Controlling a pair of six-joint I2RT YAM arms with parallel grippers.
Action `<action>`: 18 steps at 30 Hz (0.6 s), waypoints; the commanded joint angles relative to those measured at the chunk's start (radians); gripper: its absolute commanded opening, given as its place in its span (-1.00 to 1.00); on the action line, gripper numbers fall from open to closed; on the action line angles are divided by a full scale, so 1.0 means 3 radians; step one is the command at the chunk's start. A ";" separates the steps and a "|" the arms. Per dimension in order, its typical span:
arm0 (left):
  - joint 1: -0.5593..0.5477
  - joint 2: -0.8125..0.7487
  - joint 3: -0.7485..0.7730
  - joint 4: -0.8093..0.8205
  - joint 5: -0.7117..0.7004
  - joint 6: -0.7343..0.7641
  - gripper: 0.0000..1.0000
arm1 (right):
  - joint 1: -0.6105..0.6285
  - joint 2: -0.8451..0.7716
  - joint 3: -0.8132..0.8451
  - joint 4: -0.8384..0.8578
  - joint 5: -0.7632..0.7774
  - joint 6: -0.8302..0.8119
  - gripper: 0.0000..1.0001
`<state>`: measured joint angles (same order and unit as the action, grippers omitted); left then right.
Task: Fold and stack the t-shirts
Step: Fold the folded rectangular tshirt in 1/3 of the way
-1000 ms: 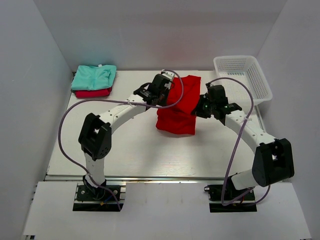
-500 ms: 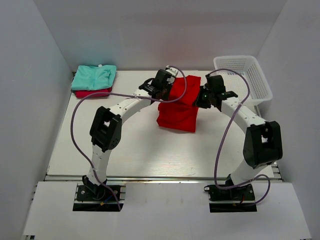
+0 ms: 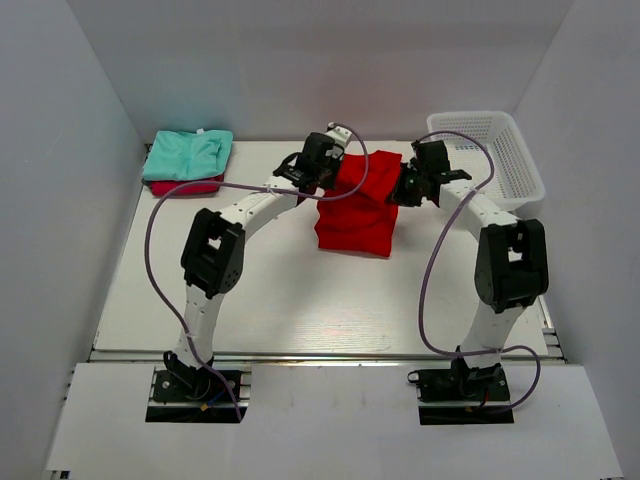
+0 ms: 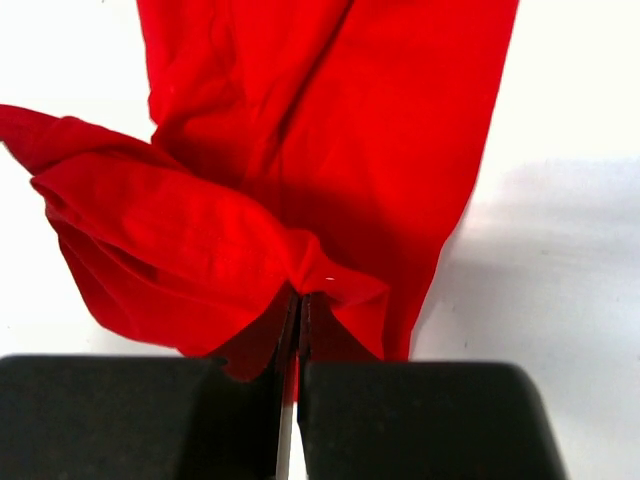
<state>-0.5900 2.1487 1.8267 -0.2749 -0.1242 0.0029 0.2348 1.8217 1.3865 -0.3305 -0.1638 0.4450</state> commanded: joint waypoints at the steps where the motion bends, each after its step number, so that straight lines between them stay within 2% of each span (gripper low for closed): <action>1: 0.0059 0.0109 0.0083 0.0200 0.0153 0.0047 -1.00 | -0.0046 0.0084 0.0215 0.0130 -0.0083 -0.0042 -1.00; 8: 0.0162 0.0206 0.0006 0.0522 0.0342 0.0016 -1.00 | -0.0123 0.0334 0.0404 0.0181 -0.0118 -0.0005 -1.00; 9: 0.0162 0.0206 0.0006 0.0639 0.0312 -0.0040 -0.66 | -0.0128 0.0375 0.0420 0.0217 -0.0139 -0.0026 -0.63; 10: 0.0192 0.0206 -0.0029 0.0696 0.0312 -0.0071 -0.22 | -0.0138 0.0401 0.0425 0.0268 -0.0154 -0.0041 -0.41; 11: 0.0192 0.0206 -0.0030 0.0747 0.0271 -0.0071 0.06 | -0.0138 0.0421 0.0506 0.0304 -0.0154 -0.0097 -0.18; 12: 0.0228 0.0206 -0.0030 0.0783 0.0215 -0.0116 0.25 | -0.0143 0.0528 0.0548 0.0309 -0.0159 -0.0128 0.26; 14: 0.0228 0.0206 0.0042 0.0753 0.0128 -0.0153 0.88 | -0.0154 0.0585 0.0756 0.0258 -0.0175 -0.0220 0.66; 15: 0.0263 0.0140 0.0072 0.0707 0.0097 -0.0153 0.99 | -0.0164 0.0631 0.0798 0.0157 -0.0215 -0.0261 0.81; 18: 0.0264 0.0027 0.0103 0.0564 0.0097 -0.0194 1.00 | -0.0133 0.0463 0.0707 0.0206 -0.0251 -0.0282 0.81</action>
<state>-0.5190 2.2482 1.8225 -0.0944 -0.0750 -0.0345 0.1947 2.0129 1.5745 -0.2863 -0.2111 0.3939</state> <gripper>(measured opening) 0.996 0.902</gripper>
